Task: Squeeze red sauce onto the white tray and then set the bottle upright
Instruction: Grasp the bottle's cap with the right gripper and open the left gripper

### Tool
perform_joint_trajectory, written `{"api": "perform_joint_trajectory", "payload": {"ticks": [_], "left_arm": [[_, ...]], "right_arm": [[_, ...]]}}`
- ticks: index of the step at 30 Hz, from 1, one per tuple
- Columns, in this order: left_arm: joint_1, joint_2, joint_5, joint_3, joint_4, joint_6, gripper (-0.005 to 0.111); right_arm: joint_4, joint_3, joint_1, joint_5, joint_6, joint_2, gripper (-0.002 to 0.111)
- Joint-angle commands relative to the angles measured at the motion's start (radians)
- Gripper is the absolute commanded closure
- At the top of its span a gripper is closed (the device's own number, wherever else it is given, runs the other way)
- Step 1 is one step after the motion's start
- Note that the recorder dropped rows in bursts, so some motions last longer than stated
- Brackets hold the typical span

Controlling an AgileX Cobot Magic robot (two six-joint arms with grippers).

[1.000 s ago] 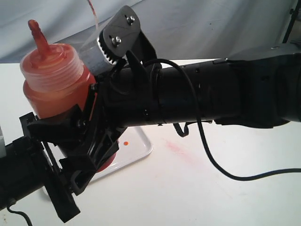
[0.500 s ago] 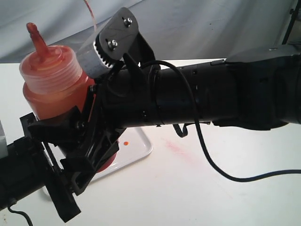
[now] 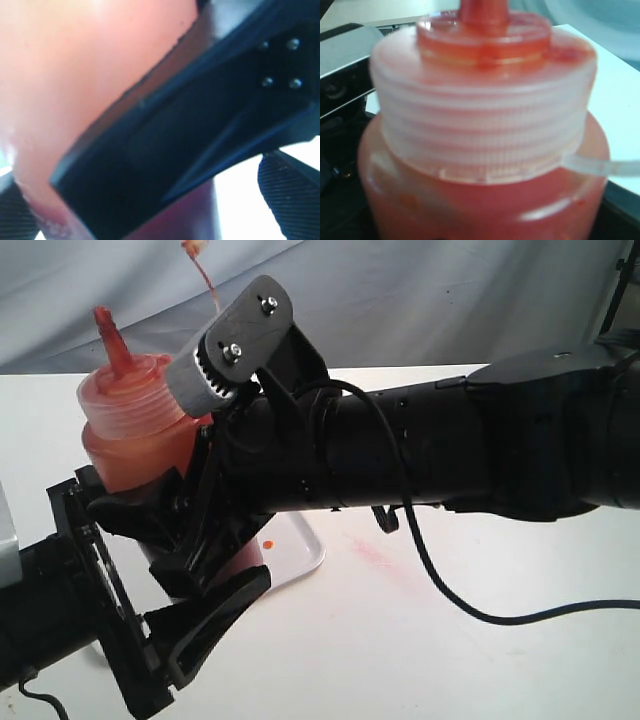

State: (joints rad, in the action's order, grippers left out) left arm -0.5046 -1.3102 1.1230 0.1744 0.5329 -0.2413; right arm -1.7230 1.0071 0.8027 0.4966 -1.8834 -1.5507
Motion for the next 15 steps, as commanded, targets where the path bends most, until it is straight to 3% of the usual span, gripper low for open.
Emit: {"api": "perform_joint_trajectory", "payload": {"ticks": [1, 10, 15], "left_arm": [[-0.007, 0.005, 0.026, 0.006, 0.019, 0.011, 0.007], [-0.005, 0.005, -0.011, 0.006, -0.042, 0.018, 0.007], [-0.005, 0.005, -0.097, 0.006, -0.054, 0.068, 0.007]], "right_arm": [[-0.021, 0.007, -0.003, -0.020, -0.022, 0.009, 0.108], [-0.021, 0.007, -0.003, -0.252, -0.086, 0.057, 0.108], [-0.021, 0.007, -0.058, -0.262, -0.108, 0.076, 0.108]]}}
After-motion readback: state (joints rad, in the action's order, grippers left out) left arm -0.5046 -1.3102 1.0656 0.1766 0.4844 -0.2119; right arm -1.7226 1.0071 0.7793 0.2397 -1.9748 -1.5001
